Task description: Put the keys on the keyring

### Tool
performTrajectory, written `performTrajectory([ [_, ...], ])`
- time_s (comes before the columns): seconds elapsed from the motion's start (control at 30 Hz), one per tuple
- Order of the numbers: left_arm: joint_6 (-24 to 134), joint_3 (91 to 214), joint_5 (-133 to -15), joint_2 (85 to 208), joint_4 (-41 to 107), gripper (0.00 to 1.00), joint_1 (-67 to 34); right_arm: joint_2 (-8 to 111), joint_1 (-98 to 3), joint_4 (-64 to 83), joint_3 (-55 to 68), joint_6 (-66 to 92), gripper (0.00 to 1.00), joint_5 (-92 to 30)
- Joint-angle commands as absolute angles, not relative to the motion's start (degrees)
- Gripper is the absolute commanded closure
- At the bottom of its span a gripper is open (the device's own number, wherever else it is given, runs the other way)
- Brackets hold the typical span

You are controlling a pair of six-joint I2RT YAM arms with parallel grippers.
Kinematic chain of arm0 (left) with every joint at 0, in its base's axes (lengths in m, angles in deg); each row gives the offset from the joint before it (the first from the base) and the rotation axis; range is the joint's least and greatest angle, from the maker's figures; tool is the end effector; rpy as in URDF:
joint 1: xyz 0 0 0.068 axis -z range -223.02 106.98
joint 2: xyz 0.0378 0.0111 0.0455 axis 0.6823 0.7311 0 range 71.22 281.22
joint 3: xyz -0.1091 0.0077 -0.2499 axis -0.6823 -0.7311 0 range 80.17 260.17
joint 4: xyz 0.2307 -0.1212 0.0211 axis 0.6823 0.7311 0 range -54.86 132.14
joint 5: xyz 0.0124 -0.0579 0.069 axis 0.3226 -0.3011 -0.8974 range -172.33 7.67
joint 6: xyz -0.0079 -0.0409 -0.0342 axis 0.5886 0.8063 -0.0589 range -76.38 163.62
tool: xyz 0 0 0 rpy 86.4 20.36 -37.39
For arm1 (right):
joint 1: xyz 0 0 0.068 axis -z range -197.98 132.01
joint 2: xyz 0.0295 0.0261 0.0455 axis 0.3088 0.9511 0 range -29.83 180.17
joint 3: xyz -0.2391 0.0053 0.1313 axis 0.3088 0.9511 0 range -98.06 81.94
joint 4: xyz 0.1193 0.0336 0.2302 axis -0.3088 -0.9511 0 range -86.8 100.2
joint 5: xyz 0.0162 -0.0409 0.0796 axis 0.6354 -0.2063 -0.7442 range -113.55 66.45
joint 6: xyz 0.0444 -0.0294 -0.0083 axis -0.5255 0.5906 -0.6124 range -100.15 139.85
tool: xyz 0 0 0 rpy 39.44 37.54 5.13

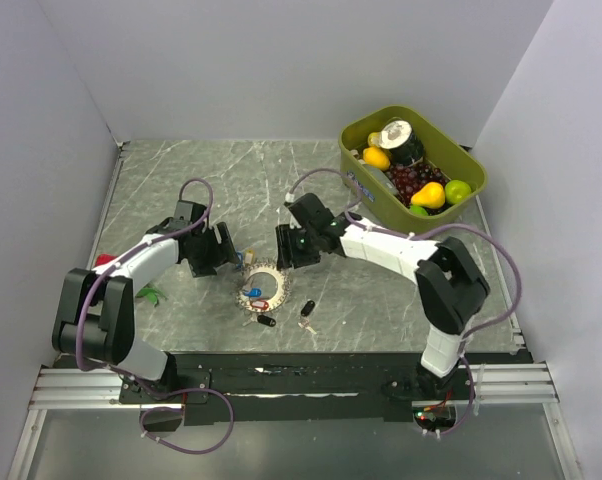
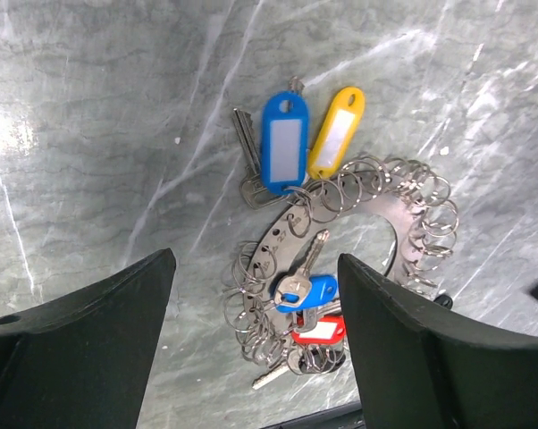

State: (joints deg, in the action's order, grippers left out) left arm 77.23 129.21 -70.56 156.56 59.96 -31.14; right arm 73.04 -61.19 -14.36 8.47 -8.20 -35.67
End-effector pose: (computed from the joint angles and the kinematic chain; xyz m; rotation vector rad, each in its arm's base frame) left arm 0.2766 -0.0656 0.1845 -0.4396 2.6718 -0.5268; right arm 0.2761 0.2696 0.2149 -0.4410 2.6201 0.7324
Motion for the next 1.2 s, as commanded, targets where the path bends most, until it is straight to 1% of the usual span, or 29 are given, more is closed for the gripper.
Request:
performTrajectory([
  [0.0,76.4,128.8,-70.1,153.1,59.6,0.21,-30.8,66.1,-60.7,-15.5,9.3,-6.8,0.39,-32.3],
  [0.17,76.5,127.6,-69.5,151.6,59.8,0.25,-30.8,62.4,-59.7,-14.0,11.9,-6.3,0.35,-32.4],
  [0.37,78.0,123.6,-69.3,150.6,59.1,0.29,-30.7,60.8,-59.4,-13.8,13.8,-4.9,0.35,-33.9],
  [0.53,79.9,120.7,-67.6,148.7,57.1,0.3,-29.7,59.6,-59.6,-12.2,15.8,-3.6,0.35,-35.8],
  [0.73,82.6,119.0,-69.3,147.4,57.1,0.29,-25.7,60.5,-60.0,-14.6,16.3,-2.4,0.35,-34.6],
  [0.87,85.1,118.9,-73.3,145.5,57.8,0.3,-22.6,62.4,-61.0,-15.4,16.9,-1.9,0.35,-35.0],
  [1.0,85.1,122.8,-81.4,144.3,61.4,0.28,-17.6,63.4,-62.5,-14.2,18.1,-2.4,0.35,-35.5],
  [1.17,83.5,127.5,-84.2,146.2,61.6,0.28,-12.0,63.8,-62.8,-10.1,20.9,-4.1,0.38,-39.3],
])
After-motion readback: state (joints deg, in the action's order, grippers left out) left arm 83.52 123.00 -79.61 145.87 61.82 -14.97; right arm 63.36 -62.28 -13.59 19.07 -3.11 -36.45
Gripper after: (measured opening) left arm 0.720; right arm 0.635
